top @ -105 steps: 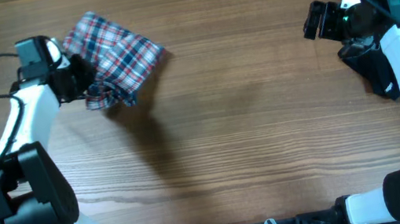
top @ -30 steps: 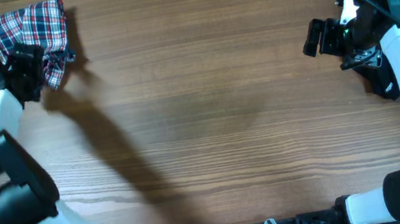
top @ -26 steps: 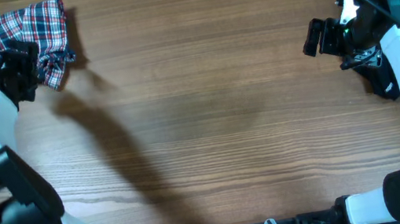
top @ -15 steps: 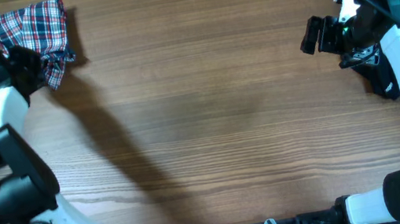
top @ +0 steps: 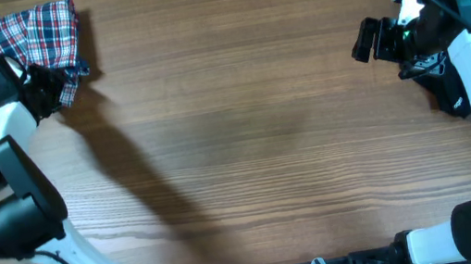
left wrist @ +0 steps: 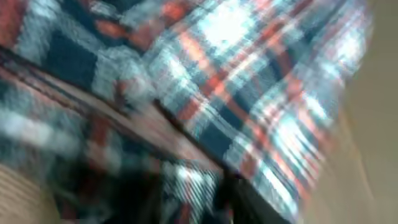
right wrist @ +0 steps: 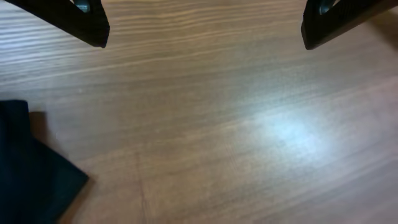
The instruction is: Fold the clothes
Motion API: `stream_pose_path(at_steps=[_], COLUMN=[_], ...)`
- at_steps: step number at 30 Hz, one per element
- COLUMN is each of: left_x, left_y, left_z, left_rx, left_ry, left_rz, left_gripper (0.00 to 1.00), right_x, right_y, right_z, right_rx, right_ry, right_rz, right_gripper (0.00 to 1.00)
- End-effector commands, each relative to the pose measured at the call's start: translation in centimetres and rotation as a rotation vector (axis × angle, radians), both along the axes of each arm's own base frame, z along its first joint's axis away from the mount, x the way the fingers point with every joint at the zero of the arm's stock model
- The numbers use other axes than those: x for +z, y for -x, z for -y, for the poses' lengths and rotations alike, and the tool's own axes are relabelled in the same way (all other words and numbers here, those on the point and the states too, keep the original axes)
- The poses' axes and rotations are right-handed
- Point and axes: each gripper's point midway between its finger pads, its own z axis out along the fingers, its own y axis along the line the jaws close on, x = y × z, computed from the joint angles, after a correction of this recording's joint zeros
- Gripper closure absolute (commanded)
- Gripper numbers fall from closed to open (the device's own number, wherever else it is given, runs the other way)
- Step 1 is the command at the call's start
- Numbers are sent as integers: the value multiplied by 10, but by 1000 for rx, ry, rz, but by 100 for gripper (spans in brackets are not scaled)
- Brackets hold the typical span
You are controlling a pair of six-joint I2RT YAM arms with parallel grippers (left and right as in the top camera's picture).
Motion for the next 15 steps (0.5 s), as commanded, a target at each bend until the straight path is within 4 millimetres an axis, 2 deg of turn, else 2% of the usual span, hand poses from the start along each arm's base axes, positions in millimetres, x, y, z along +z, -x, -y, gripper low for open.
stream_pose_path(at_steps=[1, 4, 5, 8, 11, 15], left_x=[108, 176, 204, 246, 268, 274], left_y=[8, 37, 54, 85, 107, 114], left_z=[26, 38, 44, 56, 65, 68], left_rx=[-173, -220, -231, -232, -232, -231], left_ry=[-80, -167, -196, -232, -244, -247], left_rz=[196, 273, 300, 347, 370, 376], left_gripper=[54, 43, 38, 0, 0, 0], right_x=[19, 45, 60, 81, 90, 81], right_y=[-7, -7, -1, 17, 40, 65], right_z=[12, 23, 22, 21, 18, 16], right_rx=[-60, -92, -94, -97, -105, -102], right_ry=[54, 114, 113, 113, 91, 91], right_rz=[88, 192, 237, 290, 284, 195], right_gripper=[0, 0, 0, 0, 0, 0])
